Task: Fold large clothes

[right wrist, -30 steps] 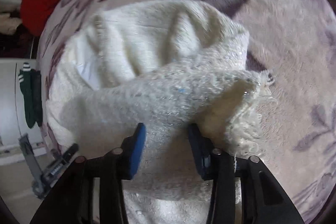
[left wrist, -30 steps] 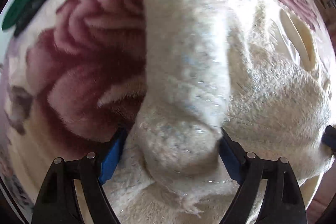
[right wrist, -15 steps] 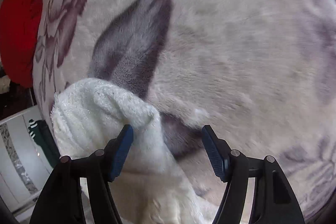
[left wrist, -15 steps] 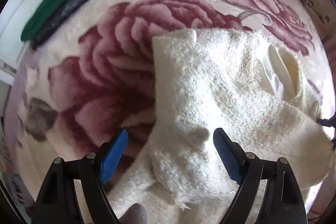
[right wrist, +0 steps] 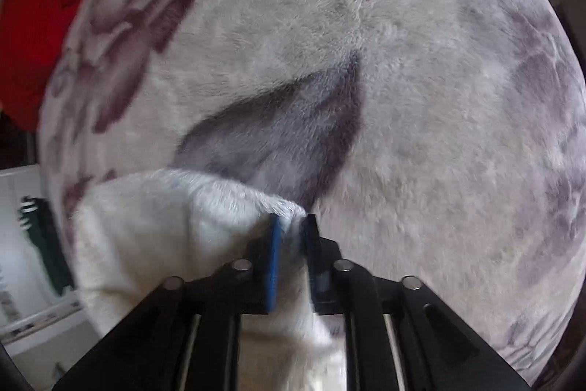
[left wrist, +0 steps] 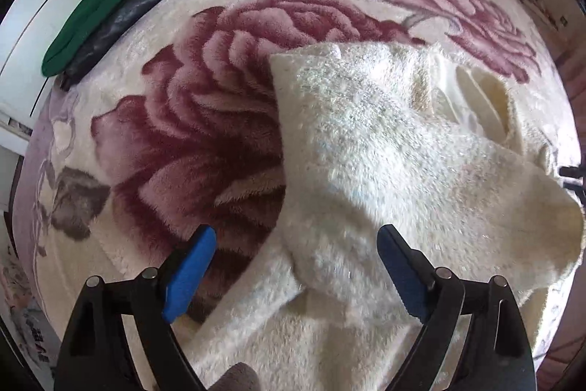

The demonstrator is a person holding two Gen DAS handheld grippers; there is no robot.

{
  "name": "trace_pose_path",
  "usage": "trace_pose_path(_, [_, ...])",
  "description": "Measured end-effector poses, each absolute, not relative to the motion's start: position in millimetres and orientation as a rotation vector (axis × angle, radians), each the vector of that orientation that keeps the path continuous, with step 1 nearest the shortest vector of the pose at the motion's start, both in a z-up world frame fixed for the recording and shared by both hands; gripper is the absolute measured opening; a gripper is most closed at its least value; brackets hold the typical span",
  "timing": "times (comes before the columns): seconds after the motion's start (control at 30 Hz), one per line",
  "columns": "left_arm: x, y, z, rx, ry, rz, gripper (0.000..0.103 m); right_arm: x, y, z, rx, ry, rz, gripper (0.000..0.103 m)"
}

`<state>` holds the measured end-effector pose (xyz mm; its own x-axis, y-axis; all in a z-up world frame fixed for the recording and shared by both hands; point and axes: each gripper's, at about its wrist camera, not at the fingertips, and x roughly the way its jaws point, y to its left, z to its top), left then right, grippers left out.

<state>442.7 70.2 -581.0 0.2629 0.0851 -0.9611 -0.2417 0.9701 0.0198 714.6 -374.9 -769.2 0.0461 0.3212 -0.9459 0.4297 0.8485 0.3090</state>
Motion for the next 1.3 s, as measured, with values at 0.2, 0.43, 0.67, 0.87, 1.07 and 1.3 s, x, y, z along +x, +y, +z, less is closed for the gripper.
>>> trace_pose_path(0.2, [389.3,75.9,-572.9,-0.182,1.319,0.274,0.090,588.5,-410.6,-711.8,0.660,1.565,-0.036,0.054])
trace_pose_path(0.43, [326.1,56.7,-607.3,-0.166,1.479,0.305,0.090,435.5,-373.3,-724.1,0.555,1.638,0.153,0.054])
trace_pose_path(0.67, [309.3,27.1,-619.7,-0.112,1.531,0.273,0.090,375.7,-405.2,-793.8,0.373,1.730,-0.125,0.051])
trace_pose_path(0.87, [318.5,8.0,-605.9,-0.080,1.492,0.252,0.090,398.5,-399.5,-742.4,0.375,1.660,-0.147,0.053])
trace_pose_path(1.07, [342.4,-12.0,-604.1,-0.064,1.472,0.247,0.090,476.9,-372.4,-746.5,0.305,1.589,0.060,0.053])
trace_pose_path(1.3, [344.8,-19.4,-602.0,-0.033,1.440,0.267,0.090,506.3,-391.8,-779.6,0.285,1.529,-0.103,0.045])
